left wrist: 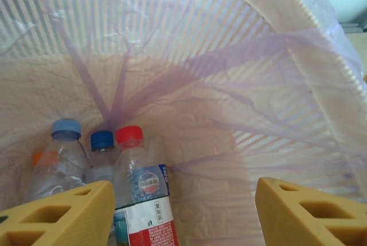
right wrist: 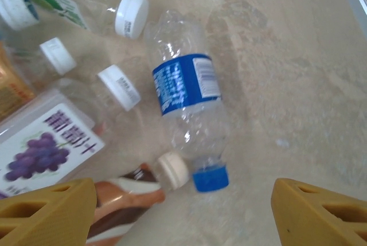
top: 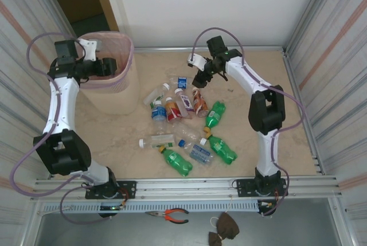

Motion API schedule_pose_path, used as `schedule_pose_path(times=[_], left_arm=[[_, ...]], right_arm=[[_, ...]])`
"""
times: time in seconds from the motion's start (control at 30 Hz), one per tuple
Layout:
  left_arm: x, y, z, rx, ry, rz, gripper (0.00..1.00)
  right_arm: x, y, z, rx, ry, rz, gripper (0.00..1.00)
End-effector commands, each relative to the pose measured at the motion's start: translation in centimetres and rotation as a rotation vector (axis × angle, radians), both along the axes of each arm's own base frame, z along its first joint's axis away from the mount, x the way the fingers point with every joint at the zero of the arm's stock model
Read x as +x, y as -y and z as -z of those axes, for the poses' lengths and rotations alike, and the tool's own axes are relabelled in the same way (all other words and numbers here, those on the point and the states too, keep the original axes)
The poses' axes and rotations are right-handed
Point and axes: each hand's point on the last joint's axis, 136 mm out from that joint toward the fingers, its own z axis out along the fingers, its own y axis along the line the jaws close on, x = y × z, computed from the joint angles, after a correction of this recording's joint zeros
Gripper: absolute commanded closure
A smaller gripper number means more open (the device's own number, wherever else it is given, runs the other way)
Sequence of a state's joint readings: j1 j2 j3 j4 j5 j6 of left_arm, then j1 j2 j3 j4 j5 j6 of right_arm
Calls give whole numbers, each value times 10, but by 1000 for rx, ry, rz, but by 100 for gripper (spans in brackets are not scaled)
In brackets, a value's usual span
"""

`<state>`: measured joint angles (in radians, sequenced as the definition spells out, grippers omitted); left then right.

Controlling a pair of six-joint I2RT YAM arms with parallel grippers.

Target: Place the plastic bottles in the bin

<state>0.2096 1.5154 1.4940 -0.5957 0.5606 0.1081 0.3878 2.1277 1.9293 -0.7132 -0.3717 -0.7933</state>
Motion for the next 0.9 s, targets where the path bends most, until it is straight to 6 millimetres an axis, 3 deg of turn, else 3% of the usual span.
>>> schedule_pose_path(times=[0.0, 0.43, 0.87], left_arm=[[-2, -2, -13, -58, 42, 1, 34], [1, -6, -7, -73, 22, -7, 34], [3, -5, -4, -87, 7, -2, 34]], right_arm=[[2, -12, 12, -9, -14, -106, 21], [30, -31, 66, -17, -59, -186, 20], [31, -49, 107, -43, -81, -230, 21]])
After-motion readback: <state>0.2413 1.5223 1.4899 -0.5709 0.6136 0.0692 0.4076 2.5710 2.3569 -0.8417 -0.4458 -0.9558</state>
